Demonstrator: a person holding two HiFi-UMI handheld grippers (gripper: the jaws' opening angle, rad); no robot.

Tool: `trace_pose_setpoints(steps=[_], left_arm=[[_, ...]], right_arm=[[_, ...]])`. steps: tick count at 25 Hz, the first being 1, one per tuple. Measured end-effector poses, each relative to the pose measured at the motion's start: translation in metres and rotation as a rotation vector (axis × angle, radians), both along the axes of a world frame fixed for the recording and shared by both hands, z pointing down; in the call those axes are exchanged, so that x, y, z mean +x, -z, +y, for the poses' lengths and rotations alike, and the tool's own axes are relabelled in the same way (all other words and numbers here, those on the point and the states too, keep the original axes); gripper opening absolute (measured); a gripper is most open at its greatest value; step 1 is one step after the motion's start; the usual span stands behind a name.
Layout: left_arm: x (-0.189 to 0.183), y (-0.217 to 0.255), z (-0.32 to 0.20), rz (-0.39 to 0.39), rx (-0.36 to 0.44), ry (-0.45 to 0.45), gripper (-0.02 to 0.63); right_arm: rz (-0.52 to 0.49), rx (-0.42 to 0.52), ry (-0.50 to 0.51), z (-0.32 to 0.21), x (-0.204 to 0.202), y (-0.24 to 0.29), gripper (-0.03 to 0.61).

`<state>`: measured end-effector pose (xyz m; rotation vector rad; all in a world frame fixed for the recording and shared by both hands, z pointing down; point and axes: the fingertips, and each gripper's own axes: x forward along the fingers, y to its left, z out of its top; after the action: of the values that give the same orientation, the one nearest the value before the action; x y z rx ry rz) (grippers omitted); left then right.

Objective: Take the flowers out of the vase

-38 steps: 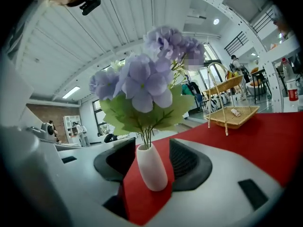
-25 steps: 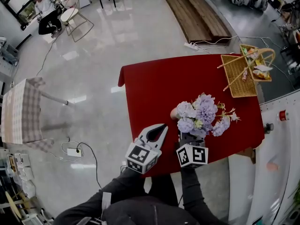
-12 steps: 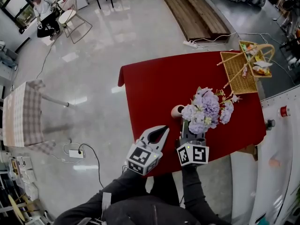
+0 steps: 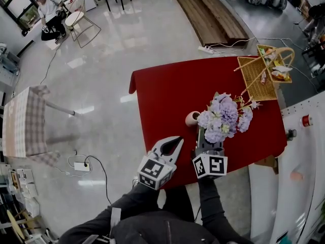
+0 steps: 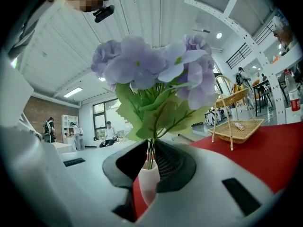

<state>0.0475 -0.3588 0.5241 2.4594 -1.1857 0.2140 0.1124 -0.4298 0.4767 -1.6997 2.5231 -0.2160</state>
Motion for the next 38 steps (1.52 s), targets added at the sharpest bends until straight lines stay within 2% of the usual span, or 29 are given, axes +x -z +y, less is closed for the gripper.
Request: trace_pose_setpoints(steps=[18, 38], left_arm=[[-0.001, 0.019, 0.012, -0.007, 0.046, -0.013, 0.008], [0.001, 0.053, 0.018, 0.013, 0.125, -0.03, 0.008]], right_arm=[[0.056, 0.043, -0.008, 0.006, 0.006, 0.031, 0.04], [0.06, 0.129, -0.056, 0.017, 0.013, 0.093, 0.037]])
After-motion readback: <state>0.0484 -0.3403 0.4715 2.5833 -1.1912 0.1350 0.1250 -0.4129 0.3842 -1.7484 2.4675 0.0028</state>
